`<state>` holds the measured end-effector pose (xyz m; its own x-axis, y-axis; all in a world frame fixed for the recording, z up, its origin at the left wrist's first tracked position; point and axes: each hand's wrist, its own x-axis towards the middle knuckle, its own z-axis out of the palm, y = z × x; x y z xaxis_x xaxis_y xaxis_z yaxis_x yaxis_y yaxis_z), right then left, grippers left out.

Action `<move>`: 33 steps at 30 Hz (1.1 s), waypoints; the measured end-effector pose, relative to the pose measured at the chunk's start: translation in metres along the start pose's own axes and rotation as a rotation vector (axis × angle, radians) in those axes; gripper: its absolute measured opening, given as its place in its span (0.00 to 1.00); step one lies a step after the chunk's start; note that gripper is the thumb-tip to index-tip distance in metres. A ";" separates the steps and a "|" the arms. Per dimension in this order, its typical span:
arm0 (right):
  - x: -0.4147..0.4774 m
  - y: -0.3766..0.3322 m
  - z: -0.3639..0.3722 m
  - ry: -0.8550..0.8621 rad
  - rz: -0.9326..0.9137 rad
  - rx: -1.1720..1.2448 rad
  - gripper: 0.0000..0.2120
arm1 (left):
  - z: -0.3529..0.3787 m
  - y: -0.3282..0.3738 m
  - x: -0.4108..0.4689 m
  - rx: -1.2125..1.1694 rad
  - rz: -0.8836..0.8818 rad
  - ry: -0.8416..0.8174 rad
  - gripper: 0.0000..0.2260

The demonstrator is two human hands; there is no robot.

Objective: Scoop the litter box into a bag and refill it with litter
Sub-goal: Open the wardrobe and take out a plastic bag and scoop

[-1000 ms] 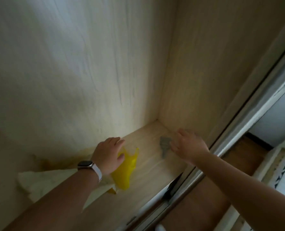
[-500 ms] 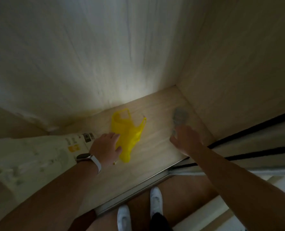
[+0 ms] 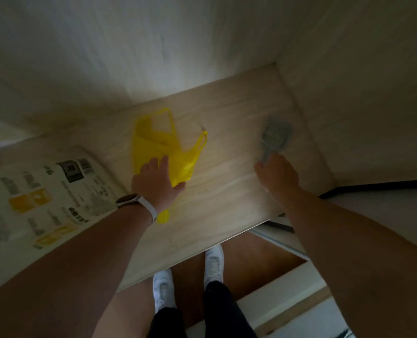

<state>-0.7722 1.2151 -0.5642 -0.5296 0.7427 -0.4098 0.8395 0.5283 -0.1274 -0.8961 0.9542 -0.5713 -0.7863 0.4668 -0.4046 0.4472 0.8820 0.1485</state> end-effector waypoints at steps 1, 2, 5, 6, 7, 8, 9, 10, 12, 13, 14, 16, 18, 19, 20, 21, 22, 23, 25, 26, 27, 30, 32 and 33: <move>0.010 0.000 0.008 0.030 0.039 0.023 0.24 | 0.008 0.002 0.007 -0.010 -0.043 -0.003 0.42; 0.021 0.000 0.017 0.057 0.079 0.045 0.27 | 0.015 0.004 0.013 -0.029 -0.082 -0.004 0.45; 0.047 0.000 0.039 0.060 0.172 0.090 0.33 | 0.037 0.001 0.027 -0.050 -0.130 0.030 0.44; 0.054 0.001 0.046 0.054 0.190 0.102 0.34 | 0.044 -0.002 0.031 -0.044 -0.119 0.055 0.40; 0.060 0.002 0.052 0.048 0.204 0.118 0.35 | 0.049 -0.006 0.035 -0.040 -0.097 0.086 0.35; 0.065 0.004 0.058 0.046 0.212 0.138 0.34 | 0.055 -0.010 0.037 -0.036 -0.065 0.115 0.28; 0.069 0.006 0.064 0.043 0.220 0.162 0.33 | 0.059 -0.014 0.038 -0.029 -0.032 0.149 0.22; 0.071 0.008 0.068 0.047 0.221 0.187 0.30 | 0.064 -0.018 0.039 -0.019 -0.011 0.182 0.17; 0.074 0.011 0.073 0.061 0.217 0.218 0.27 | 0.069 -0.023 0.039 -0.022 0.001 0.219 0.12; 0.074 0.012 0.074 0.068 0.212 0.222 0.26 | 0.071 -0.024 0.039 -0.031 -0.004 0.223 0.11; 0.073 0.013 0.074 0.072 0.202 0.220 0.24 | 0.071 -0.025 0.038 -0.042 -0.017 0.225 0.10; 0.069 0.012 0.072 0.074 0.181 0.219 0.20 | 0.069 -0.025 0.036 -0.083 -0.043 0.234 0.09; 0.062 0.009 0.068 0.074 0.144 0.222 0.17 | 0.062 -0.024 0.032 -0.137 -0.059 0.254 0.09; 0.057 0.007 0.065 0.074 0.110 0.221 0.17 | 0.058 -0.023 0.028 -0.158 -0.066 0.263 0.09; 0.051 0.004 0.062 0.072 0.072 0.220 0.16 | 0.052 -0.022 0.024 -0.178 -0.070 0.269 0.10; 0.044 0.000 0.059 0.067 0.039 0.222 0.16 | 0.045 -0.021 0.019 -0.199 -0.070 0.274 0.10; 0.036 -0.003 0.055 0.059 0.013 0.231 0.16 | 0.039 -0.020 0.013 -0.220 -0.069 0.281 0.10; 0.028 -0.006 0.051 0.048 -0.010 0.248 0.16 | 0.031 -0.020 0.006 -0.235 -0.066 0.292 0.10; 0.012 -0.013 0.040 0.019 -0.056 0.287 0.14 | 0.015 -0.018 -0.009 -0.260 -0.068 0.310 0.10; 0.002 -0.017 0.033 0.000 -0.079 0.293 0.13 | 0.007 -0.018 -0.017 -0.278 -0.074 0.313 0.11; -0.008 -0.021 0.026 -0.016 -0.108 0.293 0.13 | 0.000 -0.018 -0.025 -0.300 -0.082 0.313 0.11; -0.046 -0.033 0.006 -0.059 -0.192 0.275 0.13 | -0.023 -0.022 -0.053 -0.359 -0.094 0.314 0.09; -0.075 -0.038 -0.005 -0.100 -0.257 0.253 0.13 | -0.040 -0.025 -0.077 -0.386 -0.096 0.336 0.09; -0.091 -0.041 -0.010 -0.119 -0.293 0.238 0.13 | -0.049 -0.027 -0.090 -0.397 -0.102 0.355 0.09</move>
<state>-0.7599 1.1299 -0.5127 -0.7450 0.5145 -0.4247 0.6669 0.5903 -0.4548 -0.8583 0.8918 -0.4942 -0.9436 0.3103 -0.1156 0.2199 0.8481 0.4820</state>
